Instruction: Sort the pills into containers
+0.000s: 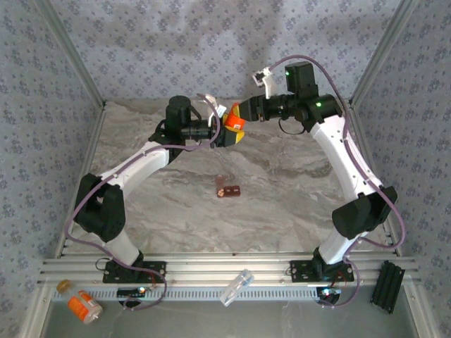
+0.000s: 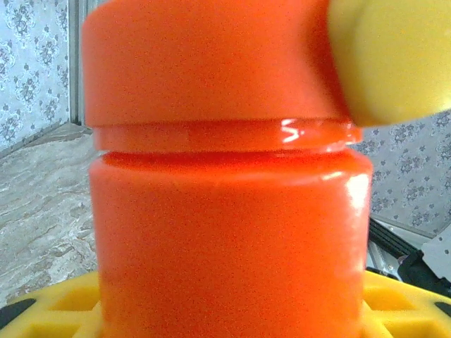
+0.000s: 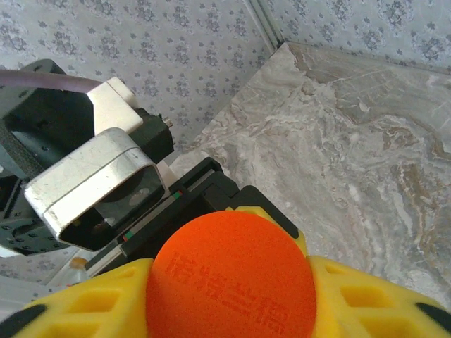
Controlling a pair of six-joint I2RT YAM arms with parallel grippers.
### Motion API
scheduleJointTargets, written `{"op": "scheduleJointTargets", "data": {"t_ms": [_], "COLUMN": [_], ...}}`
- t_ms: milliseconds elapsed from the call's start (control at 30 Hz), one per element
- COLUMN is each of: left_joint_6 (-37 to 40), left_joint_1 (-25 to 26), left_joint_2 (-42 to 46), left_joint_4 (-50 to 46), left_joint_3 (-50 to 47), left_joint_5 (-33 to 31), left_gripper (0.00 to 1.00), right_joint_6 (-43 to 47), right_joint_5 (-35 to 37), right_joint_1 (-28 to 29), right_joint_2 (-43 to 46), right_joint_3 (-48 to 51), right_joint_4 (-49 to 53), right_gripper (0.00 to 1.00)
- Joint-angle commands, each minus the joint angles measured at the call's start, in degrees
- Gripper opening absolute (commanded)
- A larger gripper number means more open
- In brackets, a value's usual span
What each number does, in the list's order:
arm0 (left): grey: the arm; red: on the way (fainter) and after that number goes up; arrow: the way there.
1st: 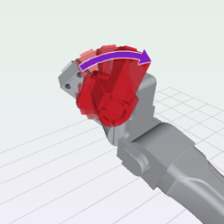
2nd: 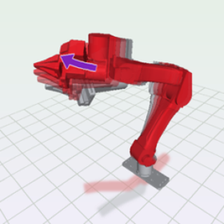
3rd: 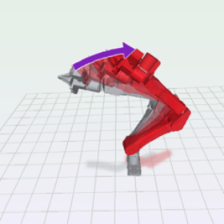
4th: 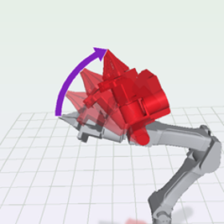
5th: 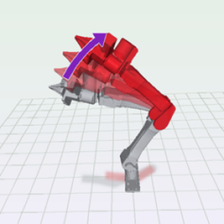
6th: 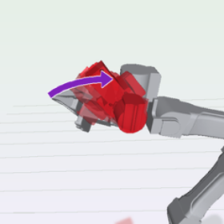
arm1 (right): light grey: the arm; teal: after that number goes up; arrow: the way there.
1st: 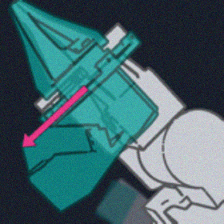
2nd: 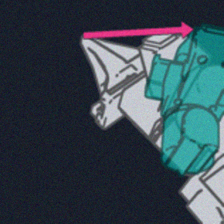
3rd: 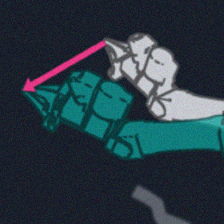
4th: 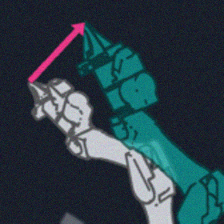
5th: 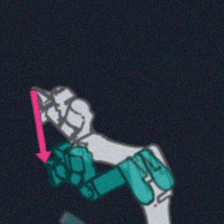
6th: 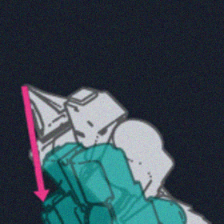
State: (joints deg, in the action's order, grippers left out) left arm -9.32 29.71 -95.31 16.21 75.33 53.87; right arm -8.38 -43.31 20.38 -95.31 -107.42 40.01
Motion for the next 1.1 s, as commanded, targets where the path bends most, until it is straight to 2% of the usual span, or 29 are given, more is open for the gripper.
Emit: {"op": "scheduleJointTargets", "data": {"t_ms": [0, 167, 433, 567, 700, 800, 933, 1067], "left_joint_6": [0.97, 2.26, 9.01, 10.48, 9.80, 9.87, 8.99, 7.94], "left_joint_1": [0.49, 1.70, 7.87, 9.83, 10.02, 10.00, 9.35, 8.50], "left_joint_2": [0.30, 0.94, 2.56, 2.58, 2.40, 2.45, 3.14, 3.73], "left_joint_4": [1.37, 1.58, 4.17, 5.56, 7.28, 7.27, 8.40, 9.43], "left_joint_3": [1.93, 1.37, -2.20, -3.08, -3.62, -3.68, -4.53, -5.28], "left_joint_5": [1.11, -4.64, -22.38, -28.00, -29.01, -29.47, -30.18, -29.47], "left_gripper": [0.00, 0.00, 0.00, 0.00, 0.00, 0.00, 0.00, 0.00], "right_joint_6": [-0.79, -5.34, -20.02, -25.61, -26.44, -26.33, -25.53, -24.55], "right_joint_5": [0.66, 6.56, 25.98, 30.00, 29.75, 28.05, 26.11, 21.46], "right_joint_1": [0.14, 2.20, 8.03, 9.39, 9.42, 8.52, 5.43, 0.71], "right_joint_2": [0.96, 1.55, 2.48, 3.39, 3.94, 4.70, 9.37, 15.88], "right_joint_3": [1.04, 5.35, 12.07, 15.22, 15.53, 15.81, 19.24, 24.64], "right_joint_4": [-0.90, -3.09, -8.56, -13.15, -14.50, -14.75, -17.71, -24.14], "right_gripper": [0.42, 0.38, 0.37, 0.37, 0.39, 0.48, 0.71, 0.82]}}
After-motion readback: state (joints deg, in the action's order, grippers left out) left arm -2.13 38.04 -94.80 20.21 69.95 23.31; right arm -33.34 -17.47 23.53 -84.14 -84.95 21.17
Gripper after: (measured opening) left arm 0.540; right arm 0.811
